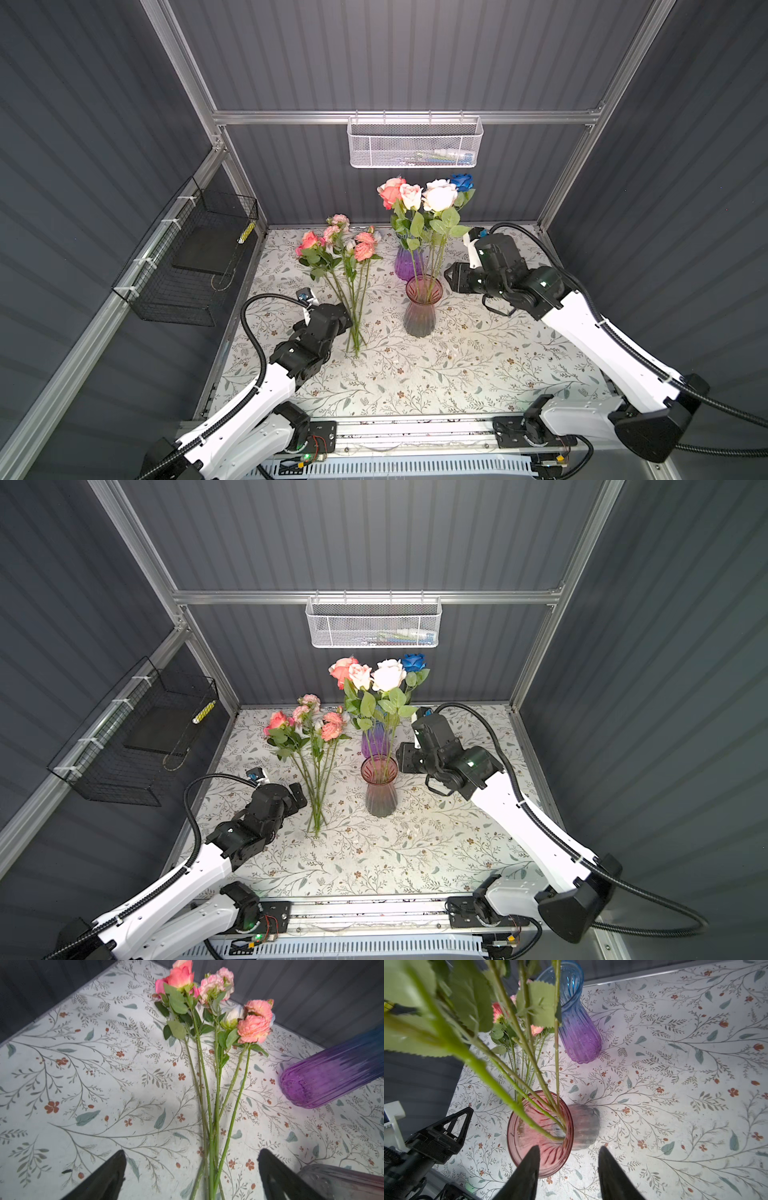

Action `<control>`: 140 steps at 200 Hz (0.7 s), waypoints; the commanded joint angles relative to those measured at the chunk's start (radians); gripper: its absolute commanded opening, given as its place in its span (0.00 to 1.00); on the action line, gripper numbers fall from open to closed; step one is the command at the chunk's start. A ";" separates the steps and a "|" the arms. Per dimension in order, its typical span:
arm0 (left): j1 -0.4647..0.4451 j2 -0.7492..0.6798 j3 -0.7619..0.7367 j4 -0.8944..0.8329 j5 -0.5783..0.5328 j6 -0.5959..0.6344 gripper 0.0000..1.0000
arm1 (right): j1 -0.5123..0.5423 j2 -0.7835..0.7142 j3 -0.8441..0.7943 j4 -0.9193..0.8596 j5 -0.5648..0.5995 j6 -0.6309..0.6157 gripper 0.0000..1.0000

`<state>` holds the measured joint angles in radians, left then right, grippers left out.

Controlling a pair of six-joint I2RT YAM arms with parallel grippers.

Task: Arrange the flowers into the vase
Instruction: 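Move the right gripper to the vase rim while the left gripper reaches the bunch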

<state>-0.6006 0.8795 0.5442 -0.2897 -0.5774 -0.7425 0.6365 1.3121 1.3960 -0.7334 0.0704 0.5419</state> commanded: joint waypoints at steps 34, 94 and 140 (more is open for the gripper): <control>0.004 -0.012 -0.002 -0.003 0.028 -0.005 1.00 | -0.007 0.119 0.039 -0.046 -0.118 0.011 0.47; 0.004 -0.047 -0.036 -0.003 0.025 -0.003 1.00 | -0.006 0.158 -0.015 -0.027 -0.163 0.043 0.38; 0.004 -0.048 -0.041 -0.003 0.024 0.001 1.00 | -0.005 0.186 -0.030 -0.014 -0.158 0.045 0.31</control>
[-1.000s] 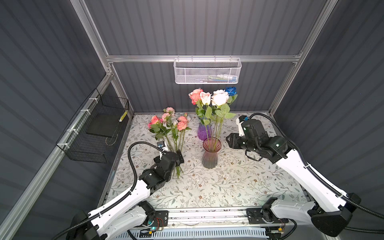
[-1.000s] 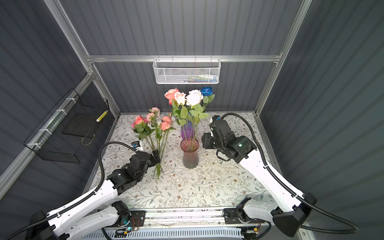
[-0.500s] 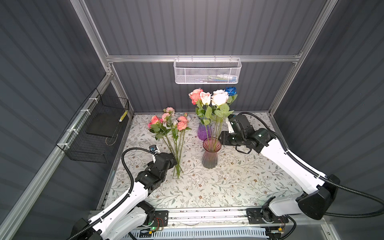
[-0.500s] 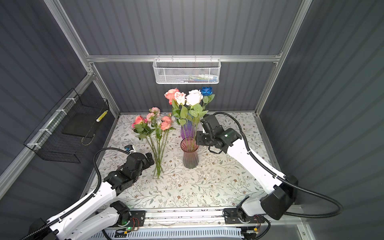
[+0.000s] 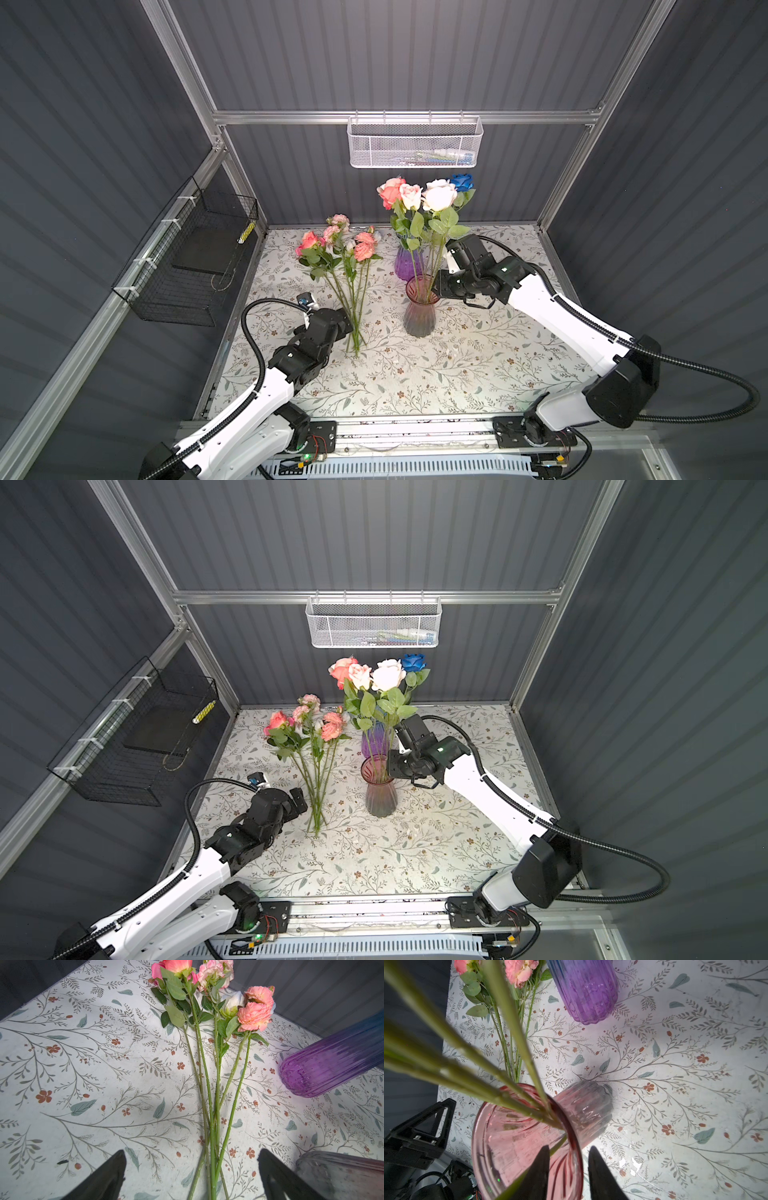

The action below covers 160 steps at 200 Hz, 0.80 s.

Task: Arrange the flowers into the vase
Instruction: 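Move the right gripper to the vase rim while the left gripper reaches the bunch, then slide the pink-to-grey vase farther from the robot with the right gripper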

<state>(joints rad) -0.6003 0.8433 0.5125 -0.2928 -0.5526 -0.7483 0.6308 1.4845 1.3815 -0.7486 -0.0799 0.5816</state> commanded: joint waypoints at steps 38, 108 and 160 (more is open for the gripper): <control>0.004 -0.016 -0.013 -0.006 -0.004 0.009 1.00 | 0.000 0.020 -0.025 0.008 -0.002 -0.007 0.23; 0.004 -0.031 -0.006 -0.019 -0.010 0.011 1.00 | 0.000 -0.002 -0.003 -0.016 0.055 -0.046 0.02; 0.004 -0.037 0.015 -0.040 -0.018 0.021 0.99 | -0.016 -0.021 0.021 -0.003 0.061 -0.047 0.00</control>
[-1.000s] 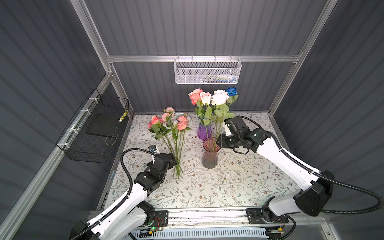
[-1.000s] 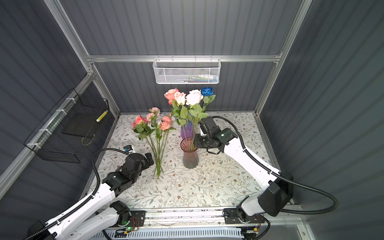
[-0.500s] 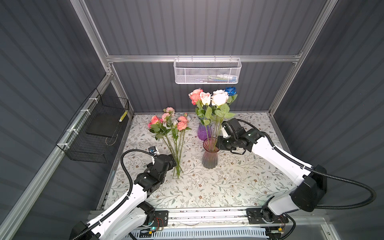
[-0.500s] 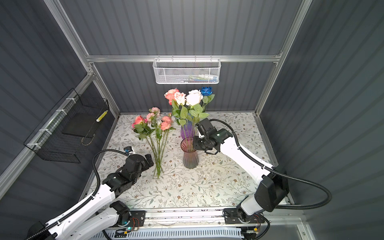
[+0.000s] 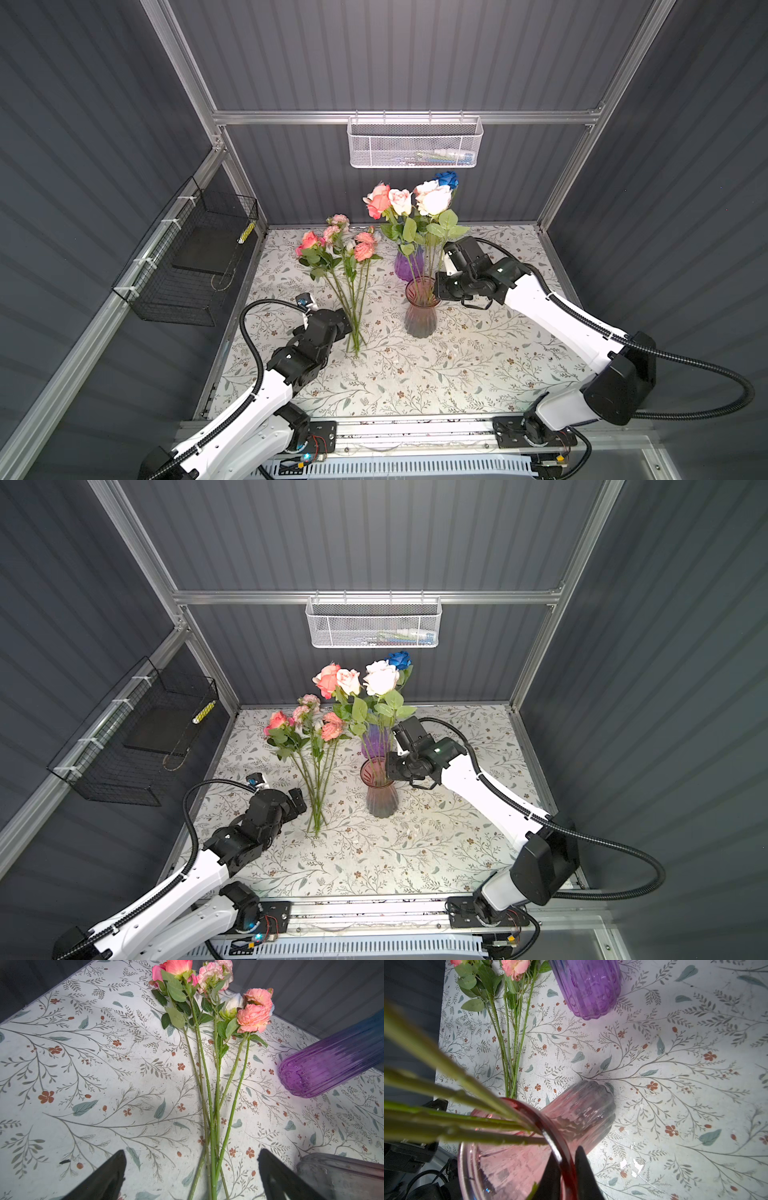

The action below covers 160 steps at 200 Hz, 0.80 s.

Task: Arrange the flowers into the vase
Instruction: 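Slide the pink-to-grey vase farther from the robot with the right gripper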

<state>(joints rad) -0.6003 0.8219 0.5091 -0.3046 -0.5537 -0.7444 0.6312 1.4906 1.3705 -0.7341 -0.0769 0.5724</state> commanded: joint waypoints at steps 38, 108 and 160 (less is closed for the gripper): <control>0.004 -0.021 0.031 -0.033 -0.015 0.025 1.00 | -0.077 -0.034 0.056 0.003 0.029 -0.046 0.00; 0.004 -0.004 0.081 -0.045 -0.011 0.050 0.99 | -0.291 -0.024 0.071 0.074 -0.066 -0.063 0.00; 0.005 0.004 0.106 -0.063 -0.003 0.052 0.99 | -0.418 0.054 0.078 0.164 -0.138 -0.041 0.00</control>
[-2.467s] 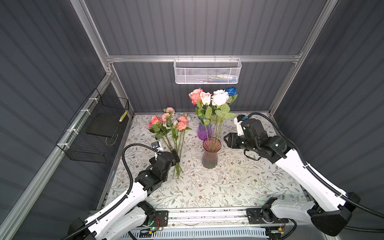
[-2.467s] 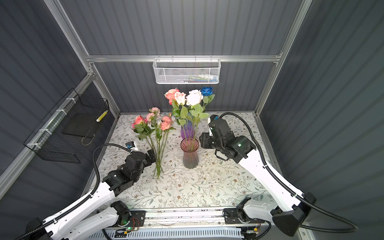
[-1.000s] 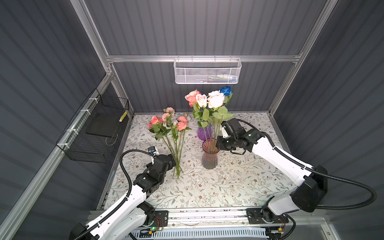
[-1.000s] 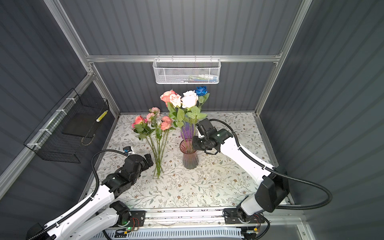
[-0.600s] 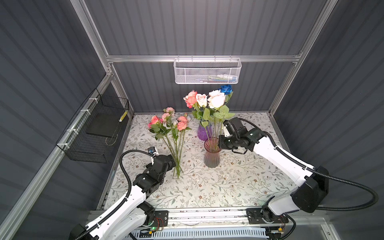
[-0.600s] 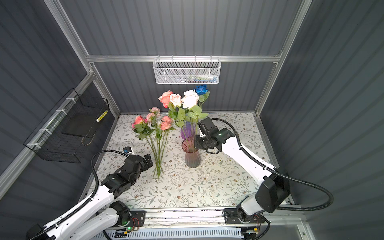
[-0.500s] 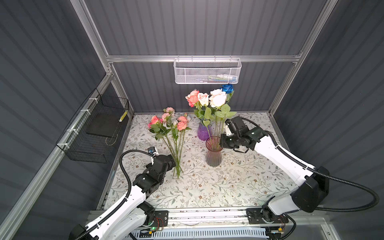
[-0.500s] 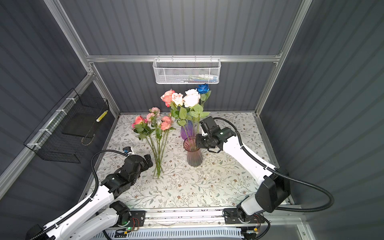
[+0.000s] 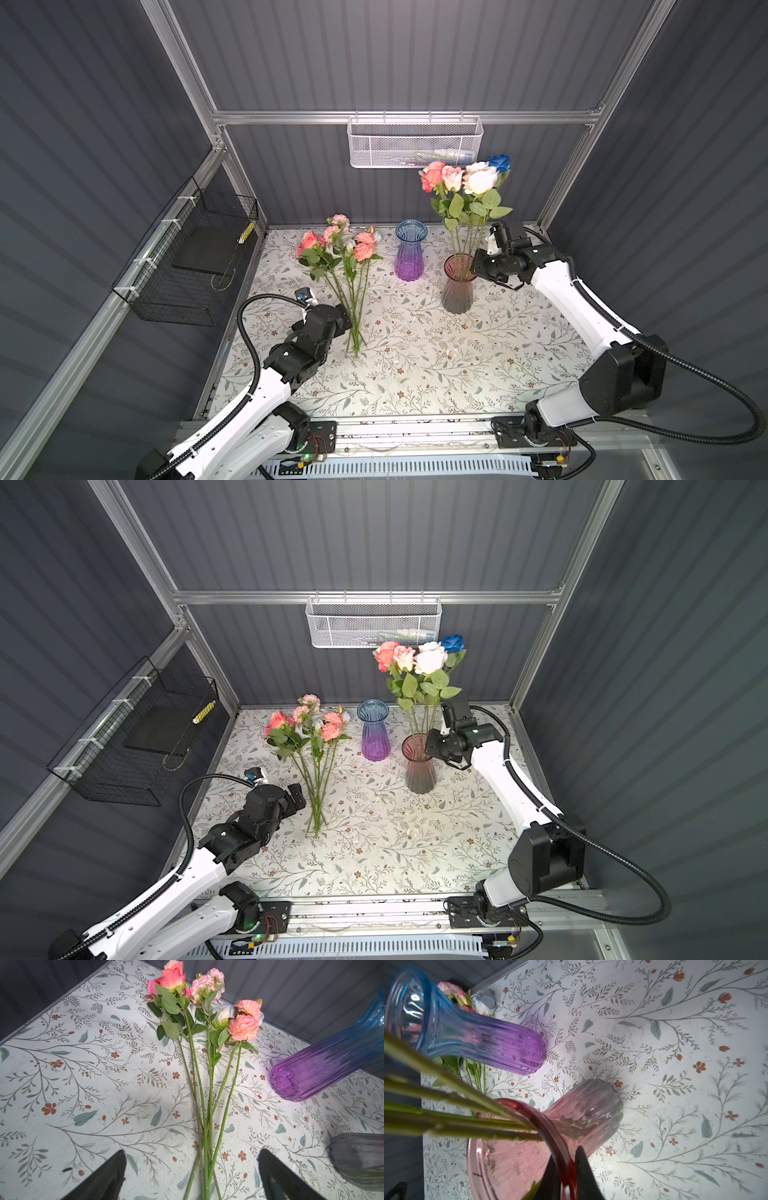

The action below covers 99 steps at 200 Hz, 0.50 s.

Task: Arrange the flowers into the vase
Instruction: 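Slide the pink-to-grey vase farther from the robot with the right gripper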

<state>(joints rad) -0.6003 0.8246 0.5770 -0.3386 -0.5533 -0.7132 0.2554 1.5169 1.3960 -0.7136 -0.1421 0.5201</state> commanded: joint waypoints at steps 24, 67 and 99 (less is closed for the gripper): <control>0.005 0.001 0.047 -0.037 -0.004 0.021 0.99 | -0.085 0.088 0.098 0.151 -0.104 0.014 0.00; 0.004 -0.004 0.062 -0.053 -0.010 0.026 0.99 | -0.099 0.190 0.241 0.082 -0.109 -0.005 0.00; 0.004 -0.001 0.066 -0.045 -0.002 0.029 0.99 | -0.102 0.249 0.302 0.050 -0.086 -0.019 0.00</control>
<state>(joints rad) -0.6003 0.8249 0.6071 -0.3672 -0.5533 -0.7071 0.1547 1.7451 1.6070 -0.6724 -0.2234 0.5323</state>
